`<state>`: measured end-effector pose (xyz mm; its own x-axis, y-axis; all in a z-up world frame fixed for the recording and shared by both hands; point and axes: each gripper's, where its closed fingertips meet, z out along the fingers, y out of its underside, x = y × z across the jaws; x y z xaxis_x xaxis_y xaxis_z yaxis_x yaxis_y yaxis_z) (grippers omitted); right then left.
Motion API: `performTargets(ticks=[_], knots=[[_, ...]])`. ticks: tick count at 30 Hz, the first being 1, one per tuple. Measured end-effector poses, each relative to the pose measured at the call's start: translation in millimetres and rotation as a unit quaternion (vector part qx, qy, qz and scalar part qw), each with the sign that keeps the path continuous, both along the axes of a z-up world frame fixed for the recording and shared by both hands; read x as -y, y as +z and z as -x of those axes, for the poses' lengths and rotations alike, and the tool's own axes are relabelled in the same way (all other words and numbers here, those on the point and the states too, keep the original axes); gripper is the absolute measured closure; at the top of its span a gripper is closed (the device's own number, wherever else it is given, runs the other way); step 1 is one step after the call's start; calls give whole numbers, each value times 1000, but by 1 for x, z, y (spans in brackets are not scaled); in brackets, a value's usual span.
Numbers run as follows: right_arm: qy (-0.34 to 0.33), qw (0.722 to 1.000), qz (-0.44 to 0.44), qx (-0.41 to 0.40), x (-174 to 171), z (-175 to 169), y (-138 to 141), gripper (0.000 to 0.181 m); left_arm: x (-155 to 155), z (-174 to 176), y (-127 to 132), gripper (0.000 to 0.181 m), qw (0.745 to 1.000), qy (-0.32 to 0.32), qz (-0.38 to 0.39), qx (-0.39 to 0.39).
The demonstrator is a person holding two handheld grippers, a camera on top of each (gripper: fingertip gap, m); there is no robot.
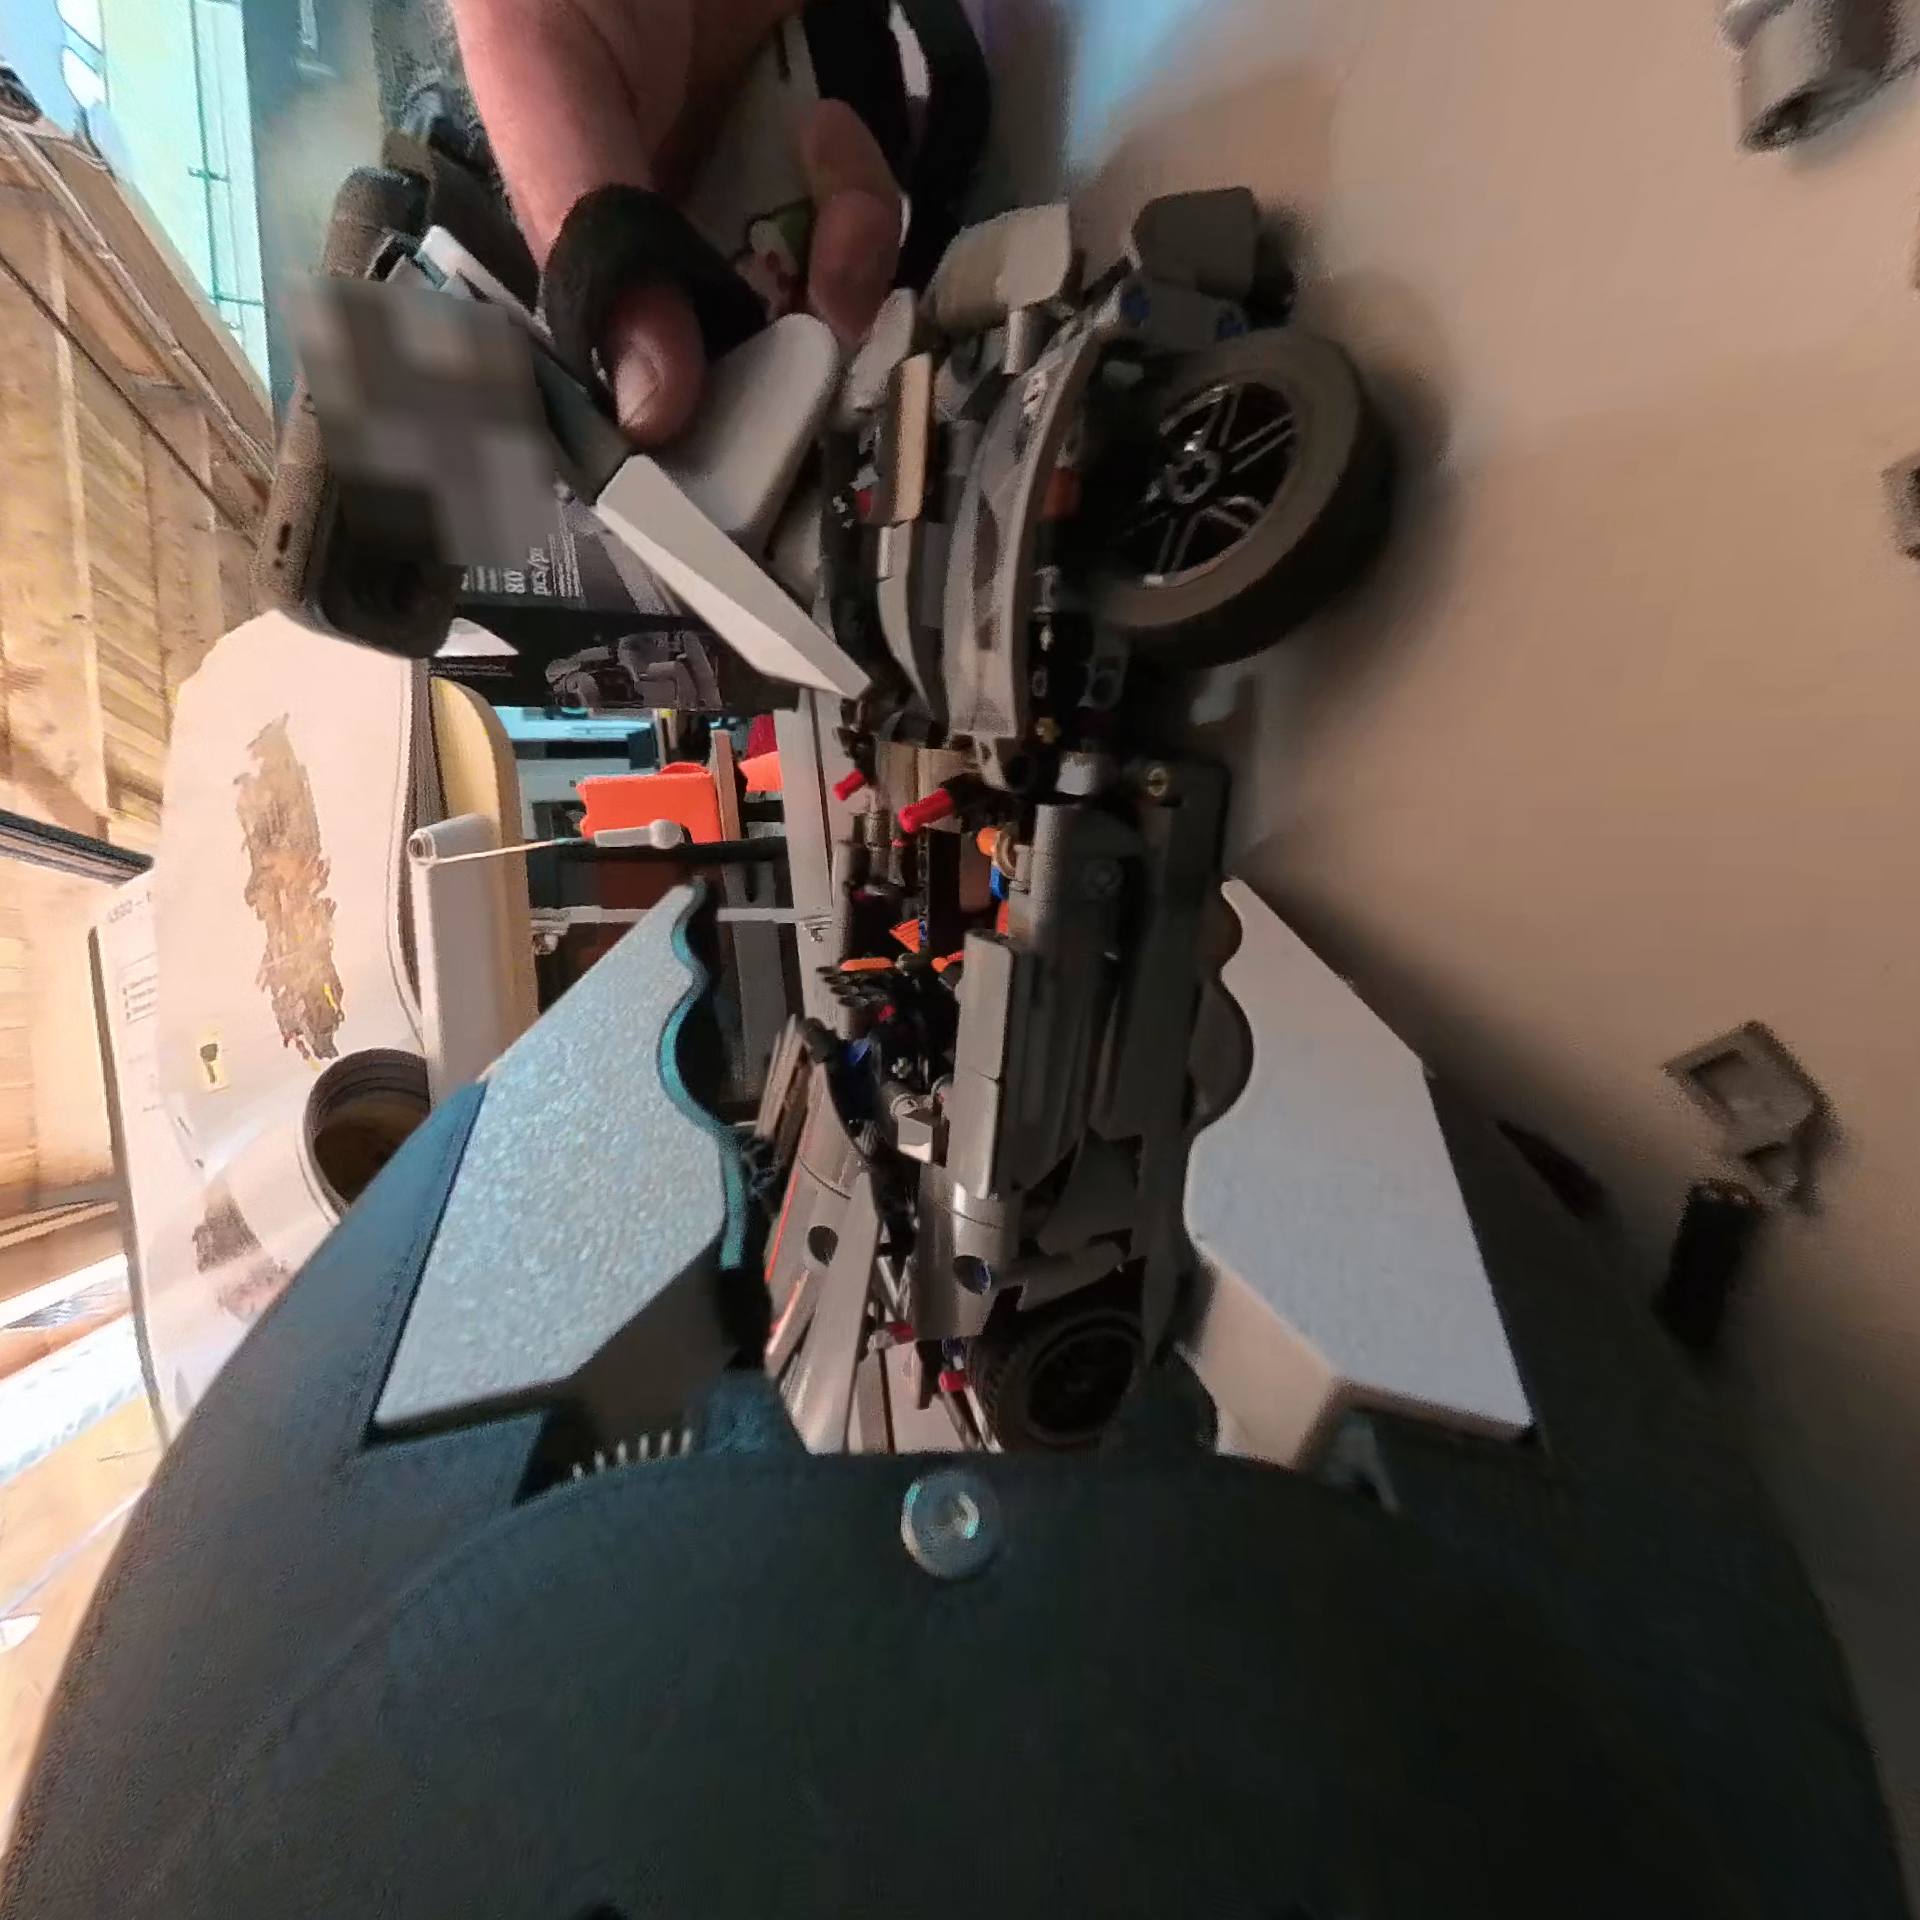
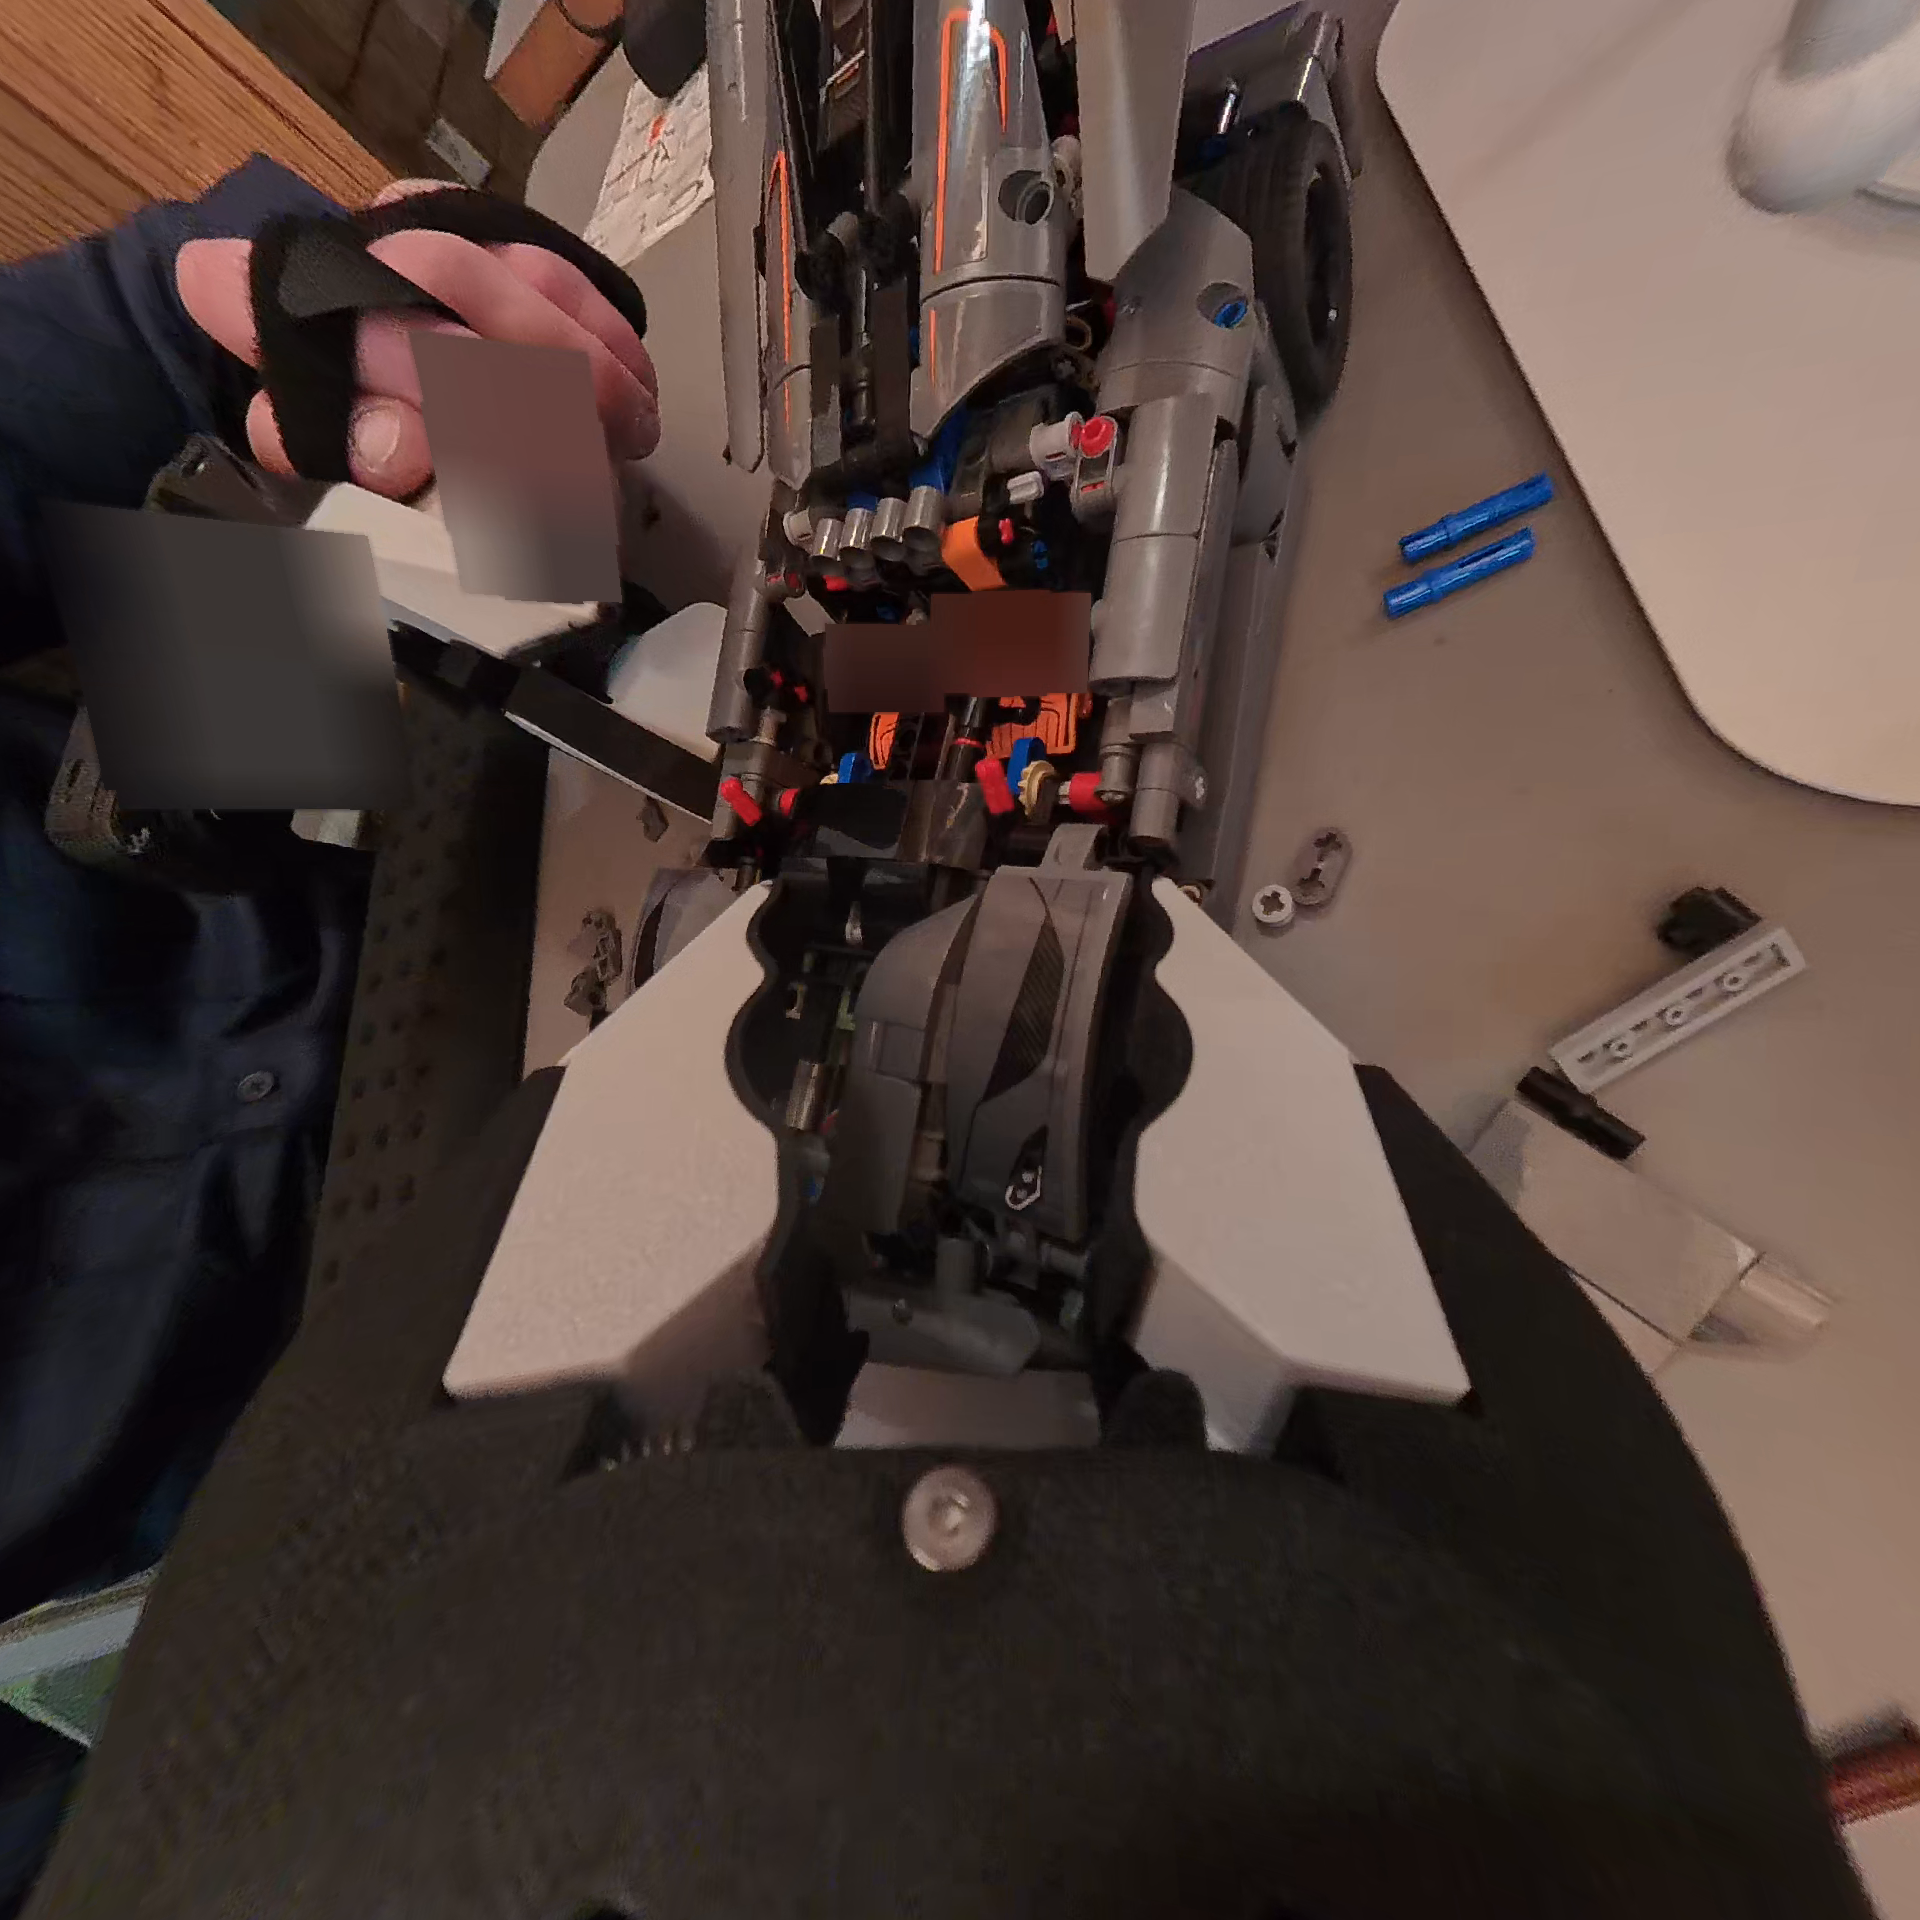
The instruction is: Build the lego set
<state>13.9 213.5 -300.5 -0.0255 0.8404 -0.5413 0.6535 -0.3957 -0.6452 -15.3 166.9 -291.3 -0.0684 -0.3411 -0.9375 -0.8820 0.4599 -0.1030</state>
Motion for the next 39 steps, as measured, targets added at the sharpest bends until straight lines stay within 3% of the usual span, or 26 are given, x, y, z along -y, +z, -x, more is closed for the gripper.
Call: performTargets(ticks=[3, 7, 39], knots=[[0, 1000, 16, -6, 0, 0, 1, 117, -4, -2, 9, 74, 1000, 2, -18, 3], [3, 1000, 27, -8, 0, 0, 2, 117, -6, -2, 12, 69, 1000, 1, -24, 7], [-27, 991, 122, -43, -25, -9, 12, 113, -22, -5, 37, 110, 998, -3, -7, 60]])
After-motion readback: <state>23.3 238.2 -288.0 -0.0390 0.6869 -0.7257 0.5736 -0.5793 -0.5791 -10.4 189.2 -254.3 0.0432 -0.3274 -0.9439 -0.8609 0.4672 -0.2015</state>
